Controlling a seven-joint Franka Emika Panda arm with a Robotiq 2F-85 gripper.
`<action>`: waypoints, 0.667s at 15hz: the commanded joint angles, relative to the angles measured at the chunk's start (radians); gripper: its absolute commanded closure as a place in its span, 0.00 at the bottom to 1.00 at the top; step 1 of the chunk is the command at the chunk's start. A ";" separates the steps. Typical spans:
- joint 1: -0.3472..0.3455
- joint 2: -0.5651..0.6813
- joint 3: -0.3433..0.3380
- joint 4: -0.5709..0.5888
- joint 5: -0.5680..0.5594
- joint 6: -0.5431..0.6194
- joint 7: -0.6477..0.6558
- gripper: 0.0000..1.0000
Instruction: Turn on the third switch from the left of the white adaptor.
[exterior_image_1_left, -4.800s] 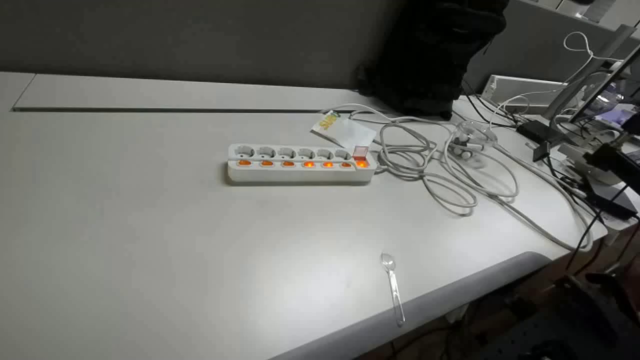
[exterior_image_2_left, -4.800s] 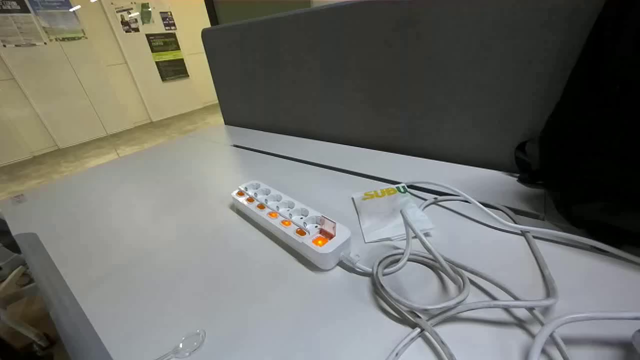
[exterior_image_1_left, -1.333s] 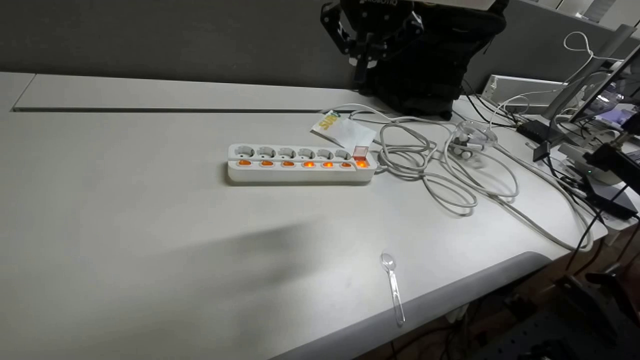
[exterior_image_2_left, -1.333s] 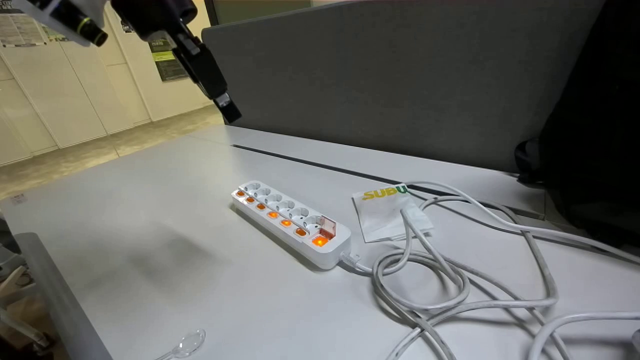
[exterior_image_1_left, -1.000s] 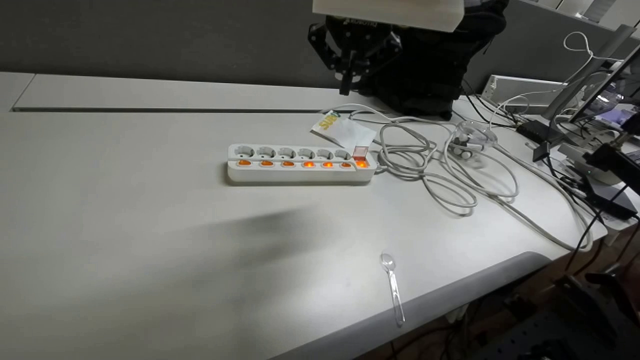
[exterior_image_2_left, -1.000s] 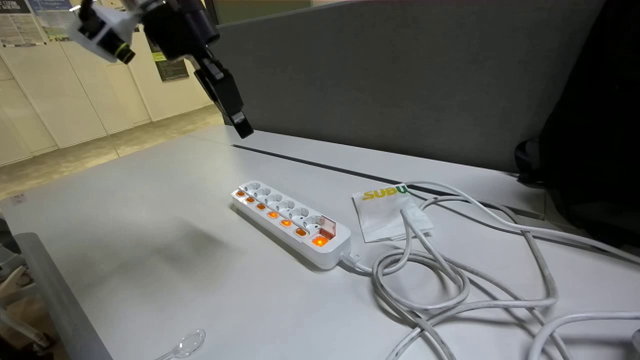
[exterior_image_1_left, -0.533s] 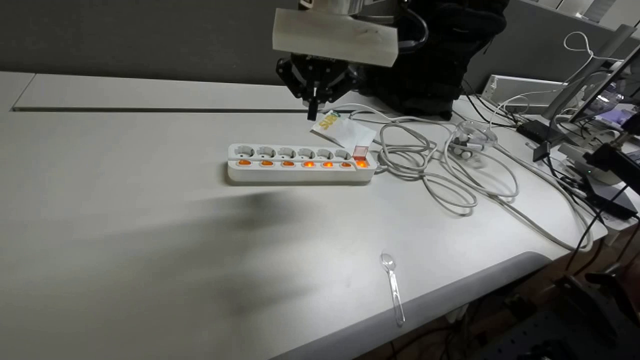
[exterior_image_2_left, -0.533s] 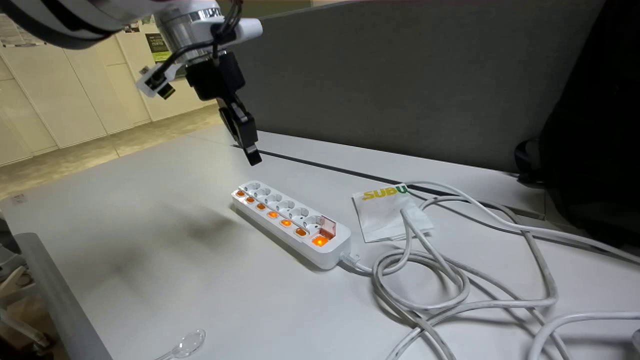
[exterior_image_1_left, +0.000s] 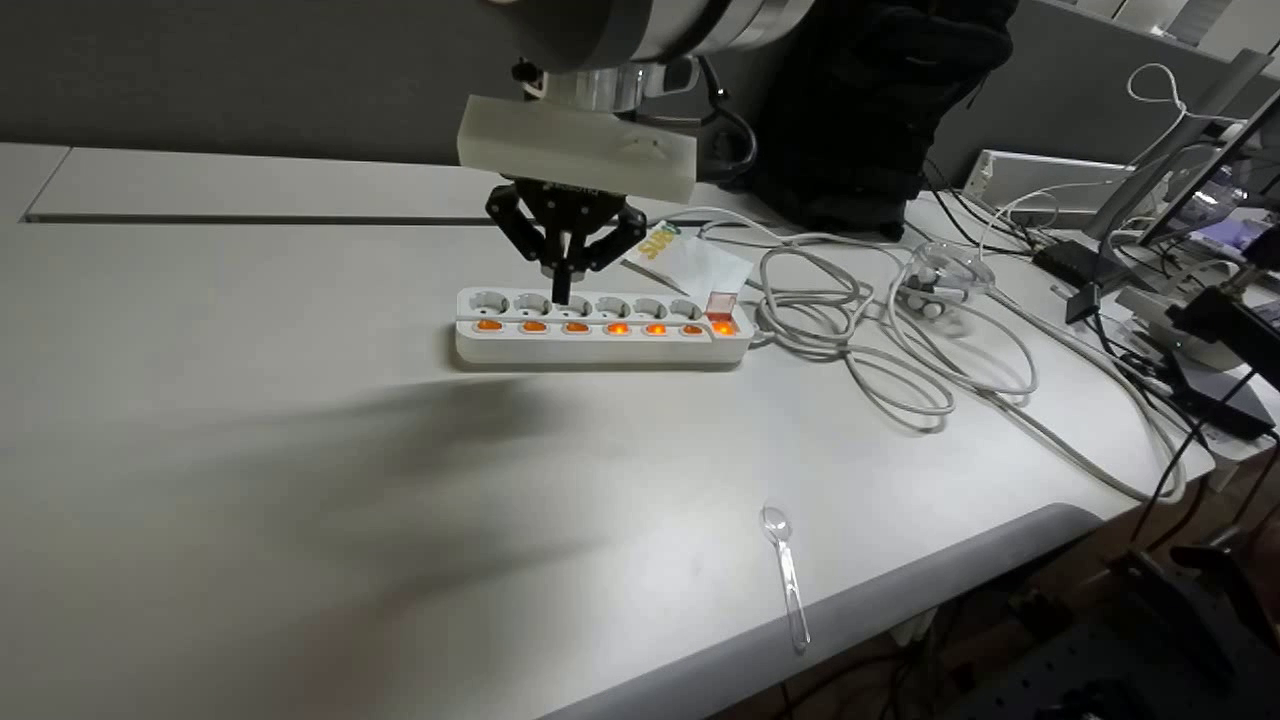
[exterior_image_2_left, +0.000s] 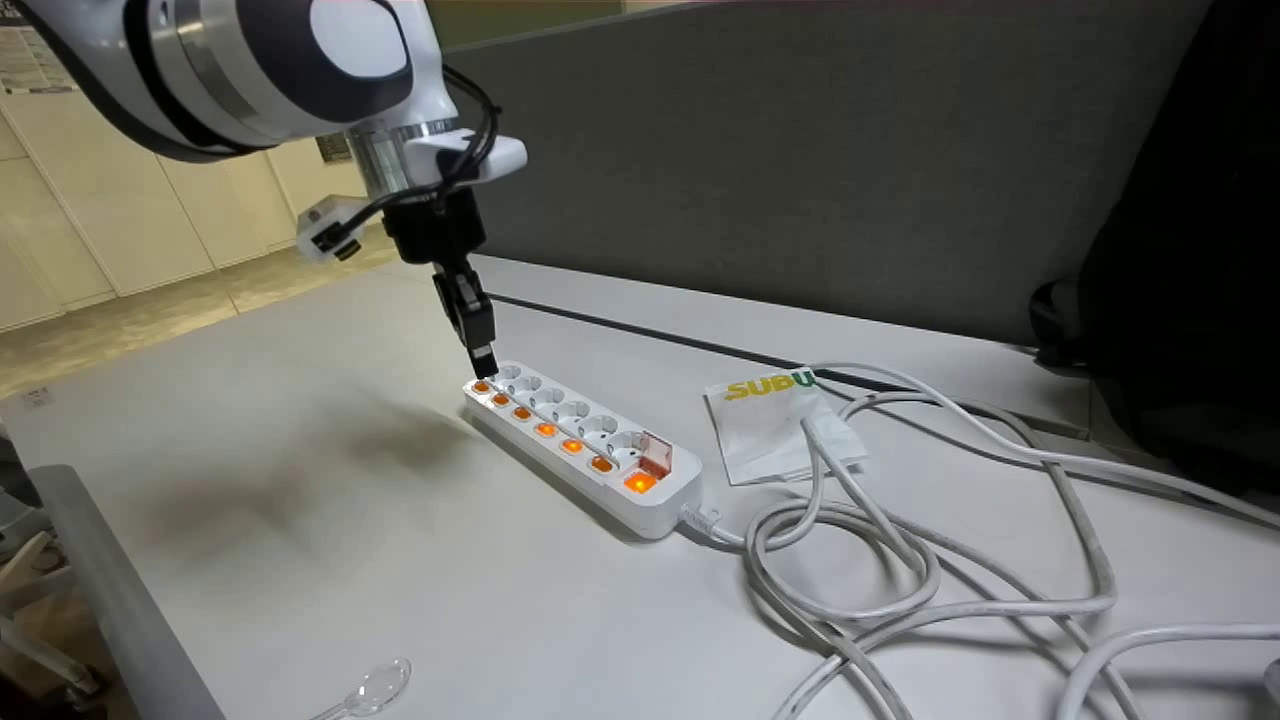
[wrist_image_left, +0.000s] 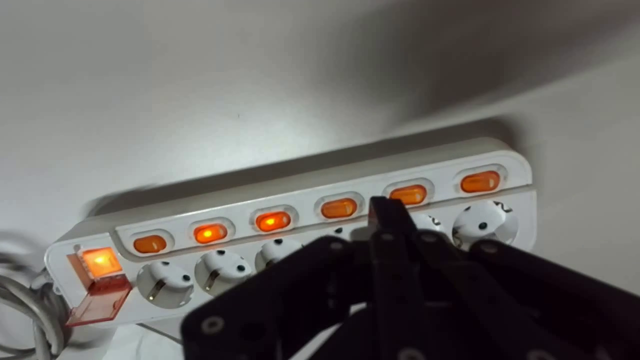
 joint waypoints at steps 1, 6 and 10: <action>0.040 0.031 -0.048 0.038 0.048 -0.021 -0.003 1.00; 0.059 0.029 -0.085 0.013 0.053 -0.003 -0.013 1.00; 0.063 0.030 -0.090 0.011 0.052 -0.003 -0.017 1.00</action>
